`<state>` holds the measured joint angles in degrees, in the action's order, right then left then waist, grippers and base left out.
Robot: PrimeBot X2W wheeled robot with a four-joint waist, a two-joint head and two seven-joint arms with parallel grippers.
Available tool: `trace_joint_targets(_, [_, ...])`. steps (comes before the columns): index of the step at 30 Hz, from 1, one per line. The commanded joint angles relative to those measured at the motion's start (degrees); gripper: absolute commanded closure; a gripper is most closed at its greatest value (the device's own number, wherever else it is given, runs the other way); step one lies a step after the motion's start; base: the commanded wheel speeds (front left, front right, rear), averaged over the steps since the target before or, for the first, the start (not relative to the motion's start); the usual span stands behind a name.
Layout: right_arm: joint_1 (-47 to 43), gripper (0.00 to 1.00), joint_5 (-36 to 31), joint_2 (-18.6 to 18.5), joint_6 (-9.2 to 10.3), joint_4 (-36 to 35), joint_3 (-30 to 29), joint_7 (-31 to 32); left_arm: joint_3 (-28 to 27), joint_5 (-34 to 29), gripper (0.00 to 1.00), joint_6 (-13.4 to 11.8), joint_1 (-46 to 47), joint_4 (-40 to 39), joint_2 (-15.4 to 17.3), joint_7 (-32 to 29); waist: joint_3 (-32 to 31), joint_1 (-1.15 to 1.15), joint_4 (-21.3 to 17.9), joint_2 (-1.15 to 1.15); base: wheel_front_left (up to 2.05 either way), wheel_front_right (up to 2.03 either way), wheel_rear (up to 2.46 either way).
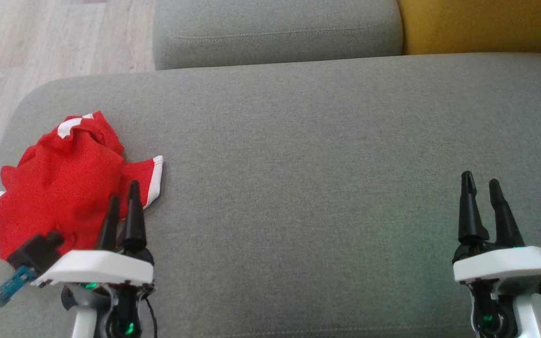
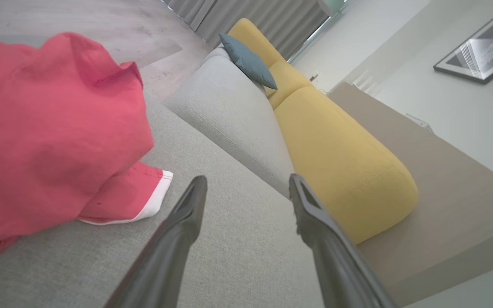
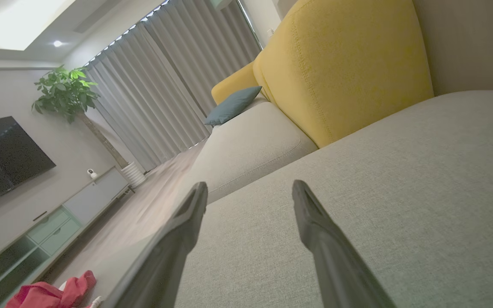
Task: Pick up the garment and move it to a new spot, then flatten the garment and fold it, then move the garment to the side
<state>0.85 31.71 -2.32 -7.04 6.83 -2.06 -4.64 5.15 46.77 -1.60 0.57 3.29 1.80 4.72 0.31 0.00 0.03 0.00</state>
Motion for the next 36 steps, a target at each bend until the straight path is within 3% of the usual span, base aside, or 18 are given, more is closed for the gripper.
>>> trace_joint_targets(1, [3.2, 0.00, -1.7, -0.4, -0.25, -2.6, 1.0, -0.7, -0.6, -1.5, 0.00, -0.4, 3.1, -2.7, 0.7, 0.7, 0.0, 0.00, 0.0, 0.00, 0.00, 0.00, 0.00])
trace_joint_targets(14, [3.1, 0.00, -13.5, -0.4, -0.30, -3.5, 2.5, -2.9, 4.5, -15.8, 0.00, -3.7, 3.7, -4.2, 1.9, 2.9, 0.1, 0.00, -0.7, 0.00, 0.00, 0.00, 0.00])
trace_joint_targets(28, [2.8, 0.00, -25.0, -0.5, -0.35, -4.4, 4.0, -5.3, 12.0, -27.5, 0.00, -9.0, 4.9, -3.8, 5.8, 5.3, 0.1, 0.00, -1.3, 0.00, 0.00, 0.00, 0.00])
trace_joint_targets(36, [2.9, 0.00, -31.2, -0.5, -0.37, -5.8, 5.6, -6.6, 17.1, -33.7, 0.00, -13.6, 6.2, -3.9, 8.2, 6.6, 0.2, 0.00, -0.9, 0.00, 0.00, 0.00, 0.00])
